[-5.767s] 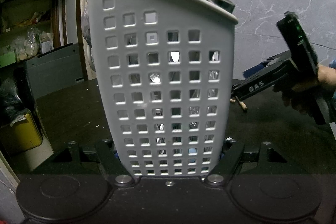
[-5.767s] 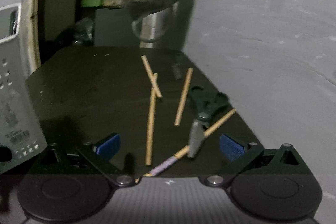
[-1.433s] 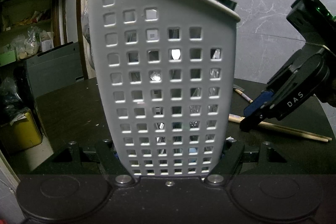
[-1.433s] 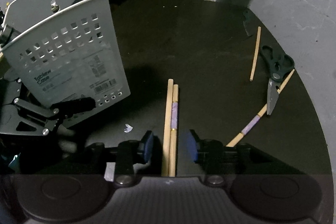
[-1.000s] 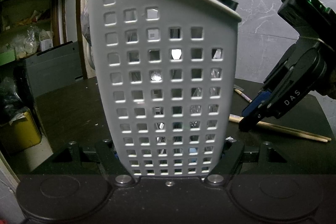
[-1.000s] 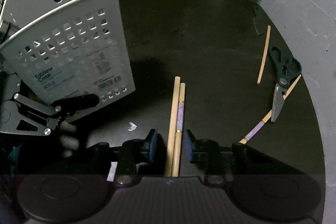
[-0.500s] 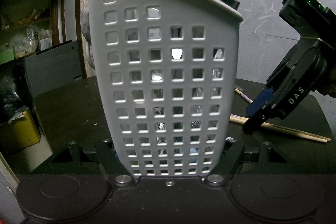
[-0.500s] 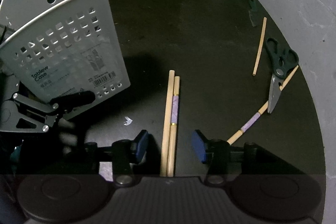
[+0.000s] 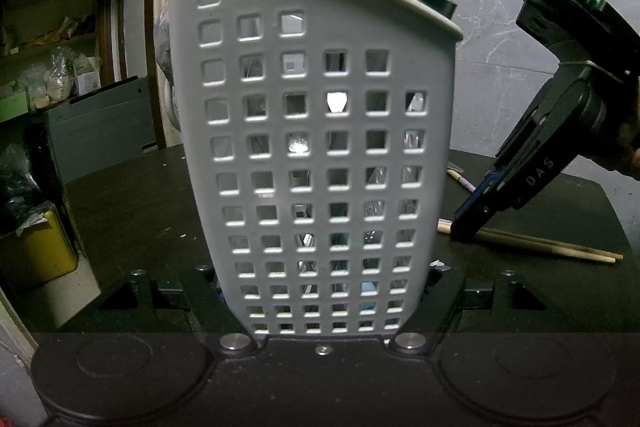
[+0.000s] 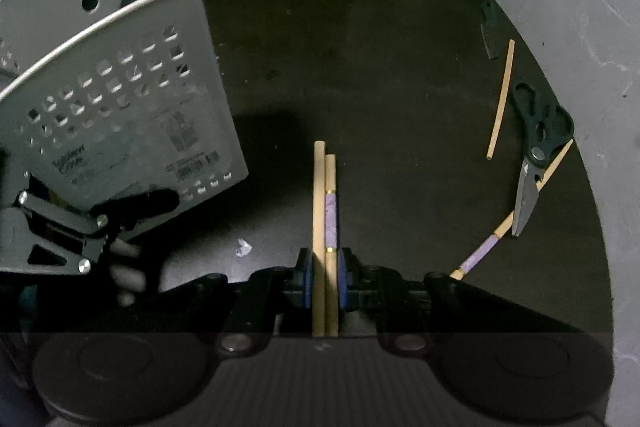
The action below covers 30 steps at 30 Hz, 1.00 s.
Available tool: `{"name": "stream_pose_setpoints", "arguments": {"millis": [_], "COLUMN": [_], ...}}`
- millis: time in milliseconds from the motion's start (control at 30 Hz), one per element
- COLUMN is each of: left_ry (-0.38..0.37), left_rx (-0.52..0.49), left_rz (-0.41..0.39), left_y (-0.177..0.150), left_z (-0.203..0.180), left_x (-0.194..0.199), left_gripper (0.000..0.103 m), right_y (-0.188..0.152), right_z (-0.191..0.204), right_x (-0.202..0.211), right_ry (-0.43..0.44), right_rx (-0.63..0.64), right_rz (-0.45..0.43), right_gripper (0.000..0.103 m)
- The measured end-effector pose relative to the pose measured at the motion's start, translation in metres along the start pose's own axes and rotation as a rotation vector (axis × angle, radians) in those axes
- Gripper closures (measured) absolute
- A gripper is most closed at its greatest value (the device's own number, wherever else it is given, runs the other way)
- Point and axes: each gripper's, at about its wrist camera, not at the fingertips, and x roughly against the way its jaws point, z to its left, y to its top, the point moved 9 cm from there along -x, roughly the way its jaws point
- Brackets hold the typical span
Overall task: Organize utensils
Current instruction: 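Lift the chopsticks off the table with the right tool, then raise the chopsticks with the right tool up above the caddy rim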
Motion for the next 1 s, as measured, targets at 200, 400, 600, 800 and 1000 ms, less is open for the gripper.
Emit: {"name": "stream_pose_setpoints", "arguments": {"millis": [200,400,600,800,1000], "left_ry": [0.003,0.004,0.004,0.004,0.009], "left_rx": [-0.002,-0.003,-0.003,-0.002,-0.008], "left_rz": [0.001,0.001,0.001,0.001,0.004], "left_y": [0.0,0.0,0.0,0.0,0.0], "left_z": [-0.002,-0.002,-0.002,-0.001,-0.002], "left_x": [0.0,0.0,0.001,0.001,0.001], "left_gripper": [0.028,0.028,0.028,0.028,0.028], "right_y": [-0.003,-0.004,-0.004,-0.002,-0.002], "right_z": [-0.006,-0.006,-0.011,-0.018,-0.021], "right_x": [0.001,0.009,0.027,0.048,0.061], "right_ry": [0.003,0.013,0.028,0.052,0.07], "right_rx": [-0.009,-0.022,-0.055,-0.101,-0.121], "right_rz": [-0.004,-0.046,-0.156,-0.302,-0.374], "right_gripper": [0.089,0.089,0.089,0.089,0.089]}}
